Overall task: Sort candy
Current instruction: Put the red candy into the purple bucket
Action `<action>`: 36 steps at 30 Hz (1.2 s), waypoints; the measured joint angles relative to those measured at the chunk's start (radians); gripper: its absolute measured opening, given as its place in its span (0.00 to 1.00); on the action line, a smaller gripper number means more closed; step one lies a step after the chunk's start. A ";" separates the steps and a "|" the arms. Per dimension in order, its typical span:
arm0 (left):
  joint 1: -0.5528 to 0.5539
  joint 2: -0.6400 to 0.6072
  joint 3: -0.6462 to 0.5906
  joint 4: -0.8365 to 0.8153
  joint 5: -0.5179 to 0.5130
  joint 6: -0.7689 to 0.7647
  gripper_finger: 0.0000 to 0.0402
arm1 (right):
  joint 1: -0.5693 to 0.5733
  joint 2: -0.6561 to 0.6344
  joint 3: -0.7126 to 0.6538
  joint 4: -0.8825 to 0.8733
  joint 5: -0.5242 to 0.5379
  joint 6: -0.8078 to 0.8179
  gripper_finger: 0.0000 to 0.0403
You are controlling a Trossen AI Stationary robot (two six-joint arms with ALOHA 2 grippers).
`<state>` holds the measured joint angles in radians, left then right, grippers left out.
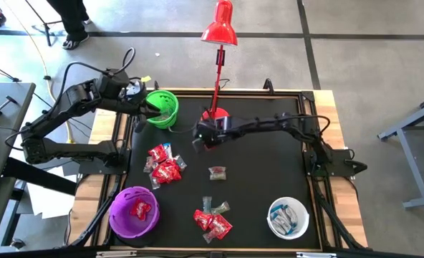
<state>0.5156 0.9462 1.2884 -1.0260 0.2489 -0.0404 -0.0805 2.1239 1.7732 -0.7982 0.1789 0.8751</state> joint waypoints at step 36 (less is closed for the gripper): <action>-0.140 0.144 0.001 0.477 -0.194 -0.168 0.17 | 0.034 -0.074 0.550 -0.042 0.460 -0.447 0.05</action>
<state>0.3759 1.0903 1.2892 -0.5486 0.0552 -0.2079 -0.0464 2.0499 2.3230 -0.8400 0.6390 0.4277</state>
